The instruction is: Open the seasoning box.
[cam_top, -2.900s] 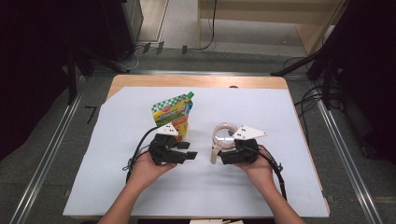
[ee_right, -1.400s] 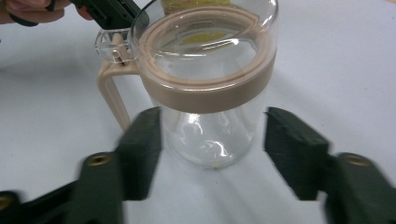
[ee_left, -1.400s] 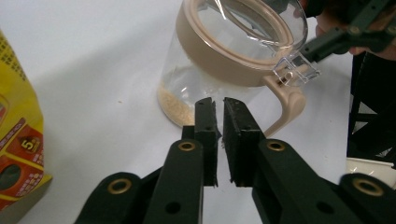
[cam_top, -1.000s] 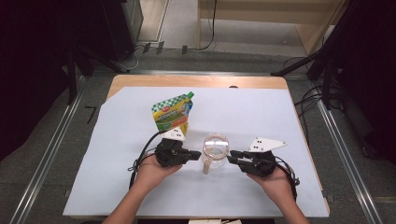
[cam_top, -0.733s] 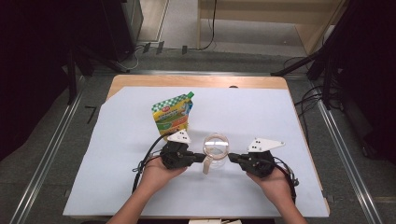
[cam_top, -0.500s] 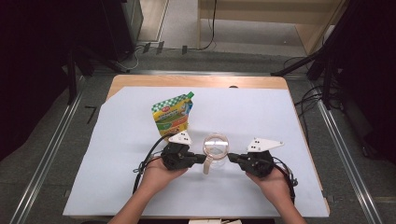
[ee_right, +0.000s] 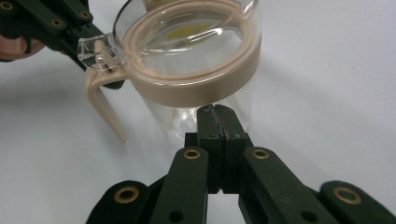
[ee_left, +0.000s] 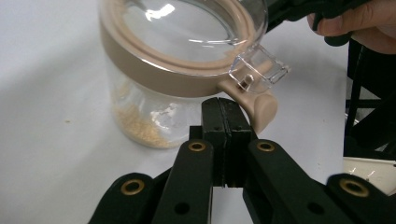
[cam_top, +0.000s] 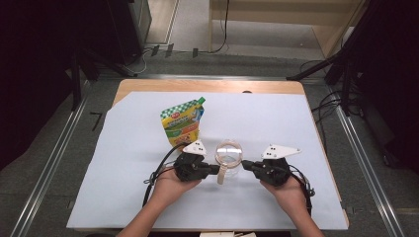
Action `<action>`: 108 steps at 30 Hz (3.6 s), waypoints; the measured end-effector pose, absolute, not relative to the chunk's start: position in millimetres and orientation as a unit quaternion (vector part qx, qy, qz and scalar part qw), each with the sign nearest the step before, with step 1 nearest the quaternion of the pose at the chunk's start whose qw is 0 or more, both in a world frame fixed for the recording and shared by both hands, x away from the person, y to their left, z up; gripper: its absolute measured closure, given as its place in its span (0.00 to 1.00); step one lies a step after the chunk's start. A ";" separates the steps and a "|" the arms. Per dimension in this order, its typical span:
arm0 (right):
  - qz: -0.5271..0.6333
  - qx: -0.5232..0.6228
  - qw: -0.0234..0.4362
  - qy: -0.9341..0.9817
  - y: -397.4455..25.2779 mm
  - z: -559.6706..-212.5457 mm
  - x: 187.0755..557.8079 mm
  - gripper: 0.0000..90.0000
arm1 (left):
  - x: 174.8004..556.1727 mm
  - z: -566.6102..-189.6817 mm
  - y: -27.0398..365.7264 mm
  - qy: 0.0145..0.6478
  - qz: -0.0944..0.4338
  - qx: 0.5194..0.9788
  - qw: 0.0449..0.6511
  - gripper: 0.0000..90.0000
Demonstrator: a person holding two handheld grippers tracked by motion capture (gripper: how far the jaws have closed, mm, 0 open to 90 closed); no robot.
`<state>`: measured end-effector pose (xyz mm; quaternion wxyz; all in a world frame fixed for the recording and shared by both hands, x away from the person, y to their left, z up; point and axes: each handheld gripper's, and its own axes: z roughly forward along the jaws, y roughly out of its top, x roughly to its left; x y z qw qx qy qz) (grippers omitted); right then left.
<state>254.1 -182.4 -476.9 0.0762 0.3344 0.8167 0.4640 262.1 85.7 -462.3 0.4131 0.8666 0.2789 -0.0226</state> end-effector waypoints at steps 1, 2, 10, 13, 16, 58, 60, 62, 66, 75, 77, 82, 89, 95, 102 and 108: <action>0.465 0.336 0.076 0.816 -183.0 -477.1 254.9 1.00 | 261.9 -463.5 82.8 0.276 -0.024 0.869 0.411 1.00; 0.466 0.342 0.074 0.813 -184.4 -477.7 257.1 1.00 | 261.1 -465.1 78.9 0.274 -0.027 0.867 0.415 1.00; 0.465 0.352 0.079 0.808 -185.3 -479.3 263.6 1.00 | 257.7 -467.9 66.6 0.265 -0.027 0.867 0.421 1.00; 0.462 0.345 0.085 0.813 -184.7 -478.5 269.2 1.00 | 260.1 -467.8 59.8 0.254 -0.027 0.870 0.422 1.00; 0.463 0.349 0.085 0.811 -186.1 -479.8 275.0 1.00 | 259.7 -468.7 54.4 0.252 -0.029 0.870 0.424 1.00; 0.457 0.325 0.072 0.825 -145.5 -482.0 205.9 1.00 | 273.0 -454.2 102.6 0.272 -0.061 0.851 0.445 0.41; 0.457 0.325 0.070 0.825 -145.7 -482.3 206.5 1.00 | 273.1 -455.2 102.3 0.269 -0.060 0.854 0.442 0.40; 0.456 0.324 0.071 0.826 -145.8 -482.3 206.4 1.00 | 273.1 -455.5 102.3 0.267 -0.059 0.856 0.439 0.39; 0.456 0.322 0.073 0.827 -147.0 -482.4 206.7 1.00 | 272.7 -454.8 102.9 0.268 -0.055 0.856 0.439 0.40; 0.453 0.336 0.075 0.823 -159.5 -480.9 213.0 1.00 | 272.2 -452.9 105.2 0.273 -0.031 0.855 0.440 0.42; 0.450 0.335 0.076 0.824 -162.9 -480.8 214.3 1.00 | 272.2 -453.3 105.3 0.273 -0.031 0.855 0.441 0.42; 0.447 0.346 0.078 0.821 -173.0 -481.4 219.7 1.00 | 271.2 -453.9 103.5 0.270 -0.030 0.858 0.436 0.43; 0.445 0.364 0.073 0.815 -188.5 -482.2 230.0 1.00 | 271.1 -454.8 102.6 0.269 -0.030 0.859 0.434 0.43; 0.440 0.381 0.074 0.810 -202.0 -481.5 239.0 1.00 | 270.9 -455.4 102.1 0.269 -0.030 0.859 0.434 0.43; 0.436 0.389 0.078 0.808 -208.8 -482.3 244.3 1.00 | 271.3 -455.7 102.2 0.269 -0.030 0.860 0.433 0.44; 0.434 0.397 0.085 0.804 -215.4 -482.1 253.3 1.00 | 271.0 -456.0 101.2 0.268 -0.030 0.861 0.431 0.44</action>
